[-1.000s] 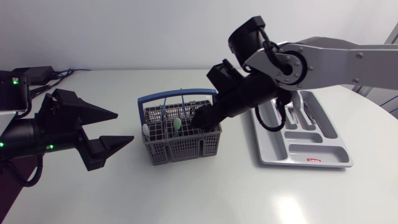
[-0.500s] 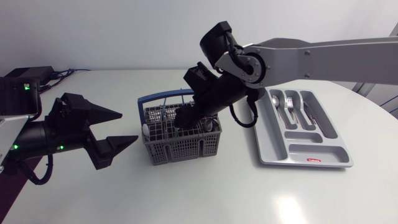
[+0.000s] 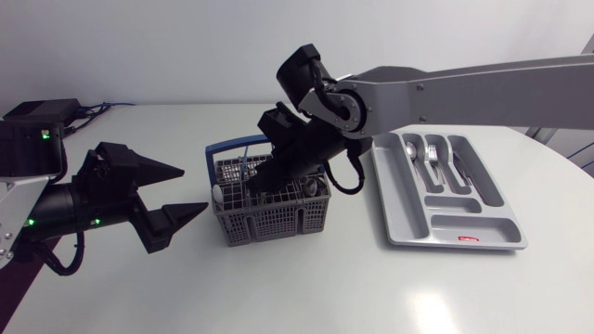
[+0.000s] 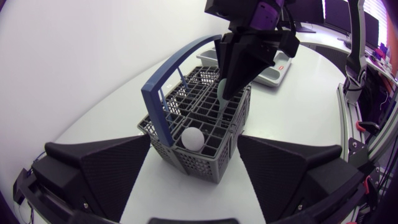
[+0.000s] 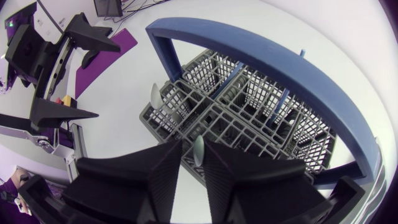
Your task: Unload the cutlery basket into the drawer organizer.
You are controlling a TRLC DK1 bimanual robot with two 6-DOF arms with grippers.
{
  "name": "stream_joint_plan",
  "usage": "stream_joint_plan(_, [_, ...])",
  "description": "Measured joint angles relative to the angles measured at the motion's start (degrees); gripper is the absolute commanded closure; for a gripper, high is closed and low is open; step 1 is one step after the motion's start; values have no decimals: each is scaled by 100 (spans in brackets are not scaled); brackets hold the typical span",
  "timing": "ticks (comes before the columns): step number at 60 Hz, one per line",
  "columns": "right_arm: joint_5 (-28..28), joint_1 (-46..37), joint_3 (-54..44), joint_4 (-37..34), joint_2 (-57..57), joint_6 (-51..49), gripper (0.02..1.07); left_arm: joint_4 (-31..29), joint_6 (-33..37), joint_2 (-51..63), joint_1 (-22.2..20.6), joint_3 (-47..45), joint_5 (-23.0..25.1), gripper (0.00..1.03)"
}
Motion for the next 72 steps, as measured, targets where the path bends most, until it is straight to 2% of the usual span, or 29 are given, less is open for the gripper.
stream_joint_plan(9, [2, 0, 2, -2, 0, 0, 98, 7, 2, 4, 0, -2, 0, 7])
stream_joint_plan(11, [2, 0, 22, -24, 0, 0, 101, 15, 2, 4, 0, -4, 0, 7])
stream_joint_plan(28, [-2, 0, 166, -160, -2, 0, 101, 42, 0, 50, 0, -7, 0, 7])
stream_joint_plan(40, [-13, 4, 426, -643, -173, 0, 101, 44, 0, 52, 0, -7, 0, 7])
stream_joint_plan(57, [-321, 4, 1147, -1473, -866, 0, 101, 42, 0, 52, -11, -7, -4, 7])
stream_joint_plan(72, [-398, -223, 1213, -1965, -1303, -20, 101, 17, 0, 52, -55, -7, -11, 7])
